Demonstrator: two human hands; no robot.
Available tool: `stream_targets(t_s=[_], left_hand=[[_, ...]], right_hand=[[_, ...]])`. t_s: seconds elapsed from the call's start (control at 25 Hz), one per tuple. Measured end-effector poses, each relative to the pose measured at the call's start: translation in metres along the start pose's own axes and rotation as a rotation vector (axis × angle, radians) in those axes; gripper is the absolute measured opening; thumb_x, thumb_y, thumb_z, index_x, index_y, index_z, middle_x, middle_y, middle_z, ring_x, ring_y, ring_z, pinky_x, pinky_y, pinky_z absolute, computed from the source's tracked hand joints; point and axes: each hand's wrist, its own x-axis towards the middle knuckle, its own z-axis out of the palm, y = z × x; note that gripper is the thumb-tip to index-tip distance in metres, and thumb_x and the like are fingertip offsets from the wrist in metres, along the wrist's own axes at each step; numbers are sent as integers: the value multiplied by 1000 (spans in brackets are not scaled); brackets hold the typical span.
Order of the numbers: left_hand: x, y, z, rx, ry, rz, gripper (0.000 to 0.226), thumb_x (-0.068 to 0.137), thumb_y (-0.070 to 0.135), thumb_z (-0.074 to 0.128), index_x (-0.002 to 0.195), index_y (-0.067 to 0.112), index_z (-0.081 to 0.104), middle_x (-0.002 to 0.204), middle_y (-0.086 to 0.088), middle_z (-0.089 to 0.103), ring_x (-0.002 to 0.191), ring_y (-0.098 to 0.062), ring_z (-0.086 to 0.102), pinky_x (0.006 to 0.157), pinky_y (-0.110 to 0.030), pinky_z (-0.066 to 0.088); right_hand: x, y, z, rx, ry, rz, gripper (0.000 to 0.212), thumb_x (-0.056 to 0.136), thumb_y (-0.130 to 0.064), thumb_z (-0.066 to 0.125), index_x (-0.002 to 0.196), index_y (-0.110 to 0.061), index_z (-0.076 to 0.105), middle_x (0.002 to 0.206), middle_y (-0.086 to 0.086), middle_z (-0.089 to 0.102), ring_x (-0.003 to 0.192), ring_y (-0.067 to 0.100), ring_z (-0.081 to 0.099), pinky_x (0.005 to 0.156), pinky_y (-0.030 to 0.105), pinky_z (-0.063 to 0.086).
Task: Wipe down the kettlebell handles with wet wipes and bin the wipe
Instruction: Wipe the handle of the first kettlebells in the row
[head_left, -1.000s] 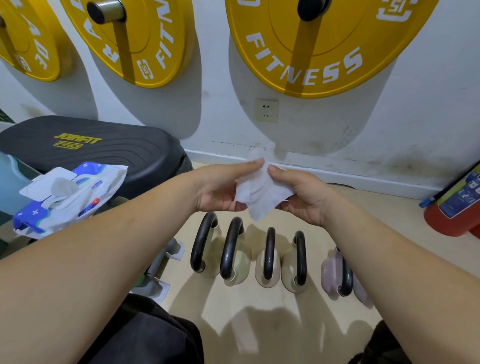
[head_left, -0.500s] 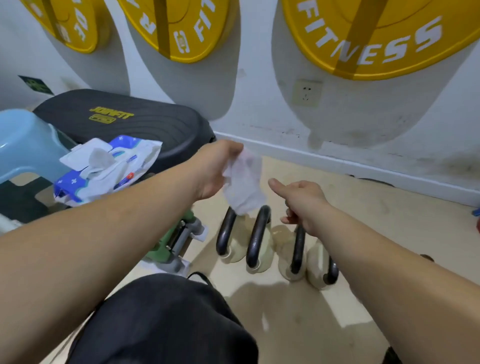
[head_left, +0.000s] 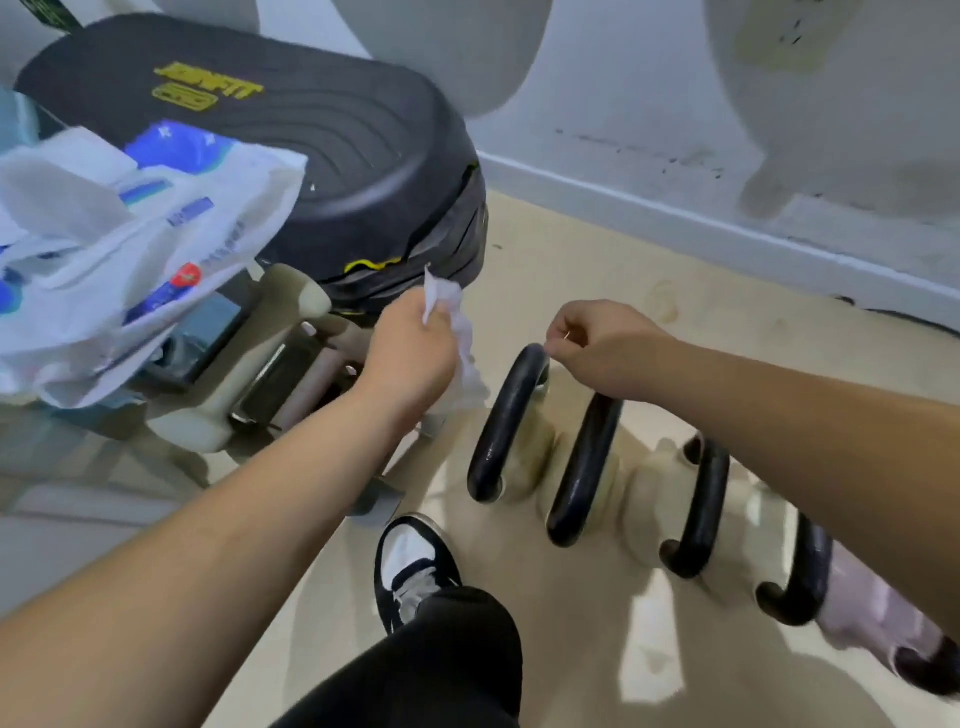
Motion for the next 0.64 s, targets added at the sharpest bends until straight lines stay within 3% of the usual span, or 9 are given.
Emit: stream_targets(t_s=[0.08,0.2,0.24,0.28,0.32,0.44,0.52,0.56,0.64], left_hand=[[17,-5,13,62,24,99,19,101,20,47,97,9,62,92,-2,66,91,-31,61,76,-32,44],[10,-5,33,-1,-32,102,28,108,16,40,118,9,65,110,-2,65,94,-12,62,71,-9,45],[8,-11,41,-65,-109,70,29,108,18,40,120,10,66,117,-5,67,102,-13,64,80,-10,49],[5,-15,46,-132,-197,36,33,108,23,41,123,7,66,125,-10,68,112,-20,65,97,-22,51],[3,-21,48,-199,-277,4,37,107,29,43,122,6,67,125,-14,69,115,-24,65,103,-34,47],[-6,-29,60,-270,-430,38,33,108,29,45,117,10,70,105,-3,73,97,-10,63,91,-32,47],[-22,-36,69,2,-420,256,43,108,25,35,145,15,53,135,0,63,122,-9,57,105,-30,43],[-35,-45,74,185,-388,364,54,105,25,31,157,11,34,156,-7,45,141,-16,43,116,-32,34],[-64,-65,77,513,-292,449,70,101,31,32,162,3,11,170,-18,9,156,-29,16,124,-34,22]], right_hand=[[16,11,15,72,47,-1,14,97,-35,57,101,-26,67,102,-3,66,95,22,61,83,29,46],[25,26,21,123,107,0,19,97,-32,61,106,-22,74,112,0,69,106,22,62,94,29,47],[25,29,20,161,100,-3,19,96,-32,63,106,-21,76,113,0,70,107,21,63,97,30,48],[24,29,19,194,81,-15,21,96,-32,65,107,-20,77,114,-1,72,108,19,64,99,30,48],[23,28,20,202,59,-39,22,96,-32,65,110,-19,78,115,-2,72,110,18,64,100,28,47],[17,23,26,60,-4,-113,26,98,-34,61,117,-26,76,123,-4,70,117,17,61,102,27,44],[16,19,29,-56,-2,-130,27,98,-37,58,117,-32,76,127,-5,67,120,20,58,103,33,46],[15,18,28,-86,5,-121,28,98,-39,57,119,-34,74,131,-5,64,123,21,56,104,35,46],[15,17,26,-84,8,-88,32,97,-43,60,125,-32,71,136,-7,60,128,19,53,106,35,44]])
